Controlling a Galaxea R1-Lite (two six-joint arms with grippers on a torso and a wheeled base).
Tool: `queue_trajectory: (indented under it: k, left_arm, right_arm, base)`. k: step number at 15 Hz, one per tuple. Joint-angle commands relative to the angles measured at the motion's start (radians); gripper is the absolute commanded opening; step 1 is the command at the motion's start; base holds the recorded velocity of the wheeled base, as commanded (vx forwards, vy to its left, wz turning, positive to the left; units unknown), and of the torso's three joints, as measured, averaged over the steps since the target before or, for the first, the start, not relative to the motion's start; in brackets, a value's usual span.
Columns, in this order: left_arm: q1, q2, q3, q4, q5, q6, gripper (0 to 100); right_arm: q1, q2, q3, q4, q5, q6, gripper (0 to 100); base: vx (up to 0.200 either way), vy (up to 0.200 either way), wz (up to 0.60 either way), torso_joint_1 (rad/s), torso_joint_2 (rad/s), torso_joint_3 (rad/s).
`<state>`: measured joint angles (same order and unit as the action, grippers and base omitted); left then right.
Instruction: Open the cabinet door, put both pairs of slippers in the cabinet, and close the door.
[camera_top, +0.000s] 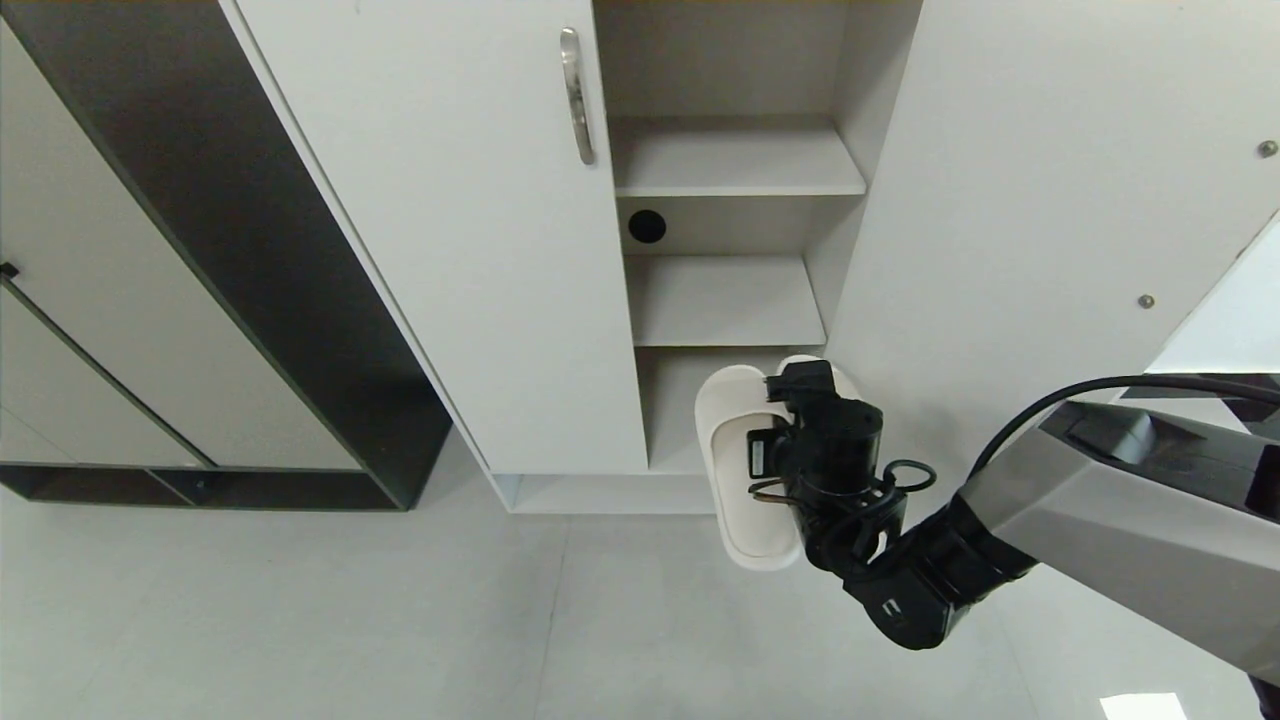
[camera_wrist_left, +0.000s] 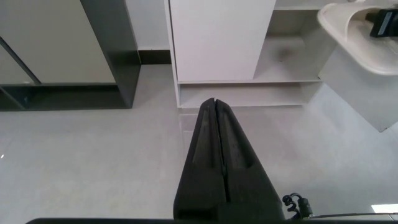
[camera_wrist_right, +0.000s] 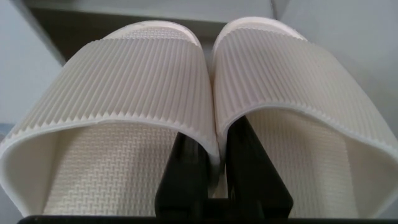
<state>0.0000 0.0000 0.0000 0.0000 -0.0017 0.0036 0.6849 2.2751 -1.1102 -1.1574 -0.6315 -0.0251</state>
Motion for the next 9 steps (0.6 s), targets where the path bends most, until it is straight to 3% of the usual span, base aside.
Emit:
queue_trajectory:
  k: [1,3,9]
  left_arm:
    - [0.0,0.002,0.0,0.0,0.0,0.001,0]
    - [0.0,0.002,0.0,0.0,0.0,0.001,0]
    - [0.0,0.002,0.0,0.0,-0.001,0.001,0]
  right_arm:
    - [0.033,0.004,-0.048,0.033,0.001,0.008,0]
    - [0.076,0.061,-0.211,0.143,-0.011,0.059,0]
    - [0.059,0.11,-0.272,0.202,-0.054,0.102,0]
  base:
    - [0.0,0.0,0.0,0.0,0.0,0.0]
    - [0.0,0.0,0.0,0.0,0.0,0.0]
    - [0.0,0.0,0.0,0.0,0.0,0.0]
